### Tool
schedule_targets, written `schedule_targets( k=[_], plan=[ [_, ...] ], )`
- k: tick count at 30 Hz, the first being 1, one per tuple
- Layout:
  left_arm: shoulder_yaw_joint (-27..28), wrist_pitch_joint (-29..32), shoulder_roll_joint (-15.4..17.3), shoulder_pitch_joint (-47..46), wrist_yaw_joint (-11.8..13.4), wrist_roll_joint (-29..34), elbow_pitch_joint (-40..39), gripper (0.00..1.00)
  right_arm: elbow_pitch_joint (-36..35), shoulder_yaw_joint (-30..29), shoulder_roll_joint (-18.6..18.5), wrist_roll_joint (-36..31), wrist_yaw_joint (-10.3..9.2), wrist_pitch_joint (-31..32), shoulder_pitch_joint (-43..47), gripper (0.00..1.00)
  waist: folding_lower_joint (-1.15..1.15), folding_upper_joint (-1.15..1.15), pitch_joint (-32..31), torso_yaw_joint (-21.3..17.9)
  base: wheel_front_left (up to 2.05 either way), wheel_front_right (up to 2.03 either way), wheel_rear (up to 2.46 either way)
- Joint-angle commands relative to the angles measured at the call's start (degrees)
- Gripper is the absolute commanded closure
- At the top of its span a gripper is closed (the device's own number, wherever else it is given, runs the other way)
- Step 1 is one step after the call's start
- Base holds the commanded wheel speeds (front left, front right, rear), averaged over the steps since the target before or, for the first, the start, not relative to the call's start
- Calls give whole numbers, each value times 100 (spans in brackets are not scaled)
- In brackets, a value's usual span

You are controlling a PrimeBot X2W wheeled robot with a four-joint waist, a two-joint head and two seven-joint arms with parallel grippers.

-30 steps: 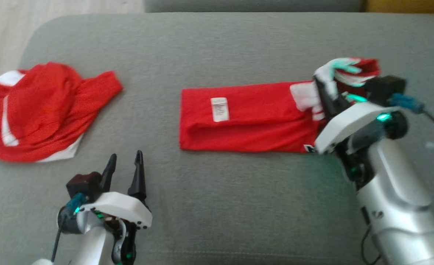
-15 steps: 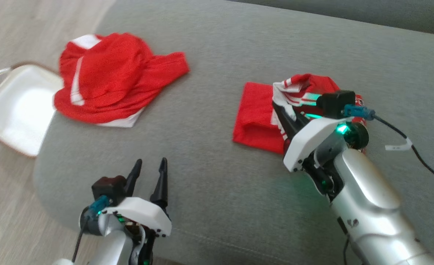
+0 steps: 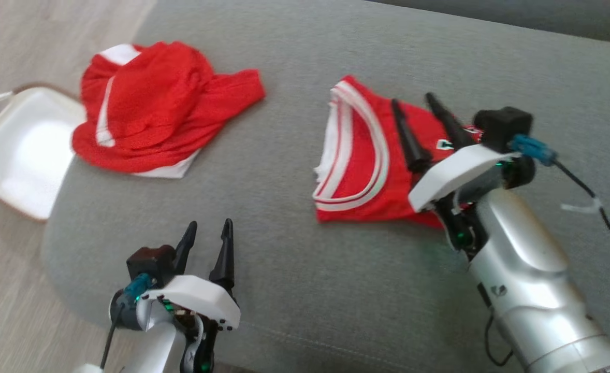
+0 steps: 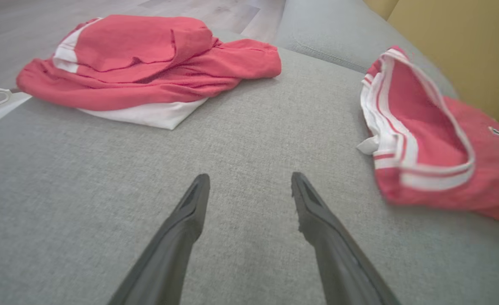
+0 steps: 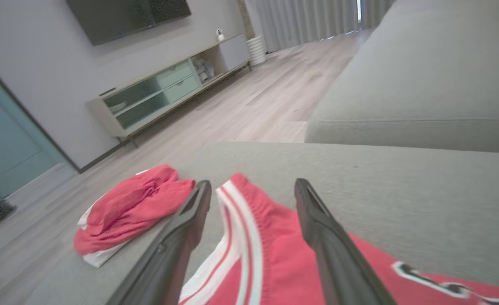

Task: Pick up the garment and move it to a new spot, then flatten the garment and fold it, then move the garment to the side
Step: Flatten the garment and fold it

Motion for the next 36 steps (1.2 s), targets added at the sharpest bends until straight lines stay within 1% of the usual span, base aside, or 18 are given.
schedule_targets(
  k=[1,6,12,13,17,19,21,26,36],
  plan=[
    [230,-71,51,-207,31,44,-184,0,-134,-26,124,-87,37,-143,-163,0,0,0,-24,-193,0,0,0],
    [440,-71,51,-233,38,160,-218,0,-2,-630,114,-502,37,-573,-26,0,0,0,-56,-628,0,0,0],
    [673,-71,51,-245,65,481,-249,0,3,-1452,104,-1168,37,-843,264,0,0,0,-118,-1066,0,0,0],
    [772,-71,51,-224,72,569,-261,0,-39,-1710,109,-1351,37,-885,400,0,0,0,-143,-1190,0,0,0],
    [951,-71,51,-139,69,769,-289,0,-182,-2012,118,-1790,37,-932,710,0,0,0,-224,-1389,0,0,0],
    [1047,-71,51,-73,70,816,-304,0,-243,-2155,122,-1834,37,-943,891,0,0,0,-283,-1476,0,0,0],
    [1136,-71,51,0,70,868,-327,0,-311,-2180,123,-1875,37,-949,1048,0,0,0,-350,-1553,0,0,0],
    [1316,-71,51,201,62,946,-394,0,-441,-2102,124,-1661,37,-954,1349,0,0,0,-484,-1704,0,0,0],
    [1416,-71,51,403,45,999,-502,0,-438,-1963,125,-1502,37,-956,1625,0,0,0,-619,-1720,0,0,0]
  ],
)
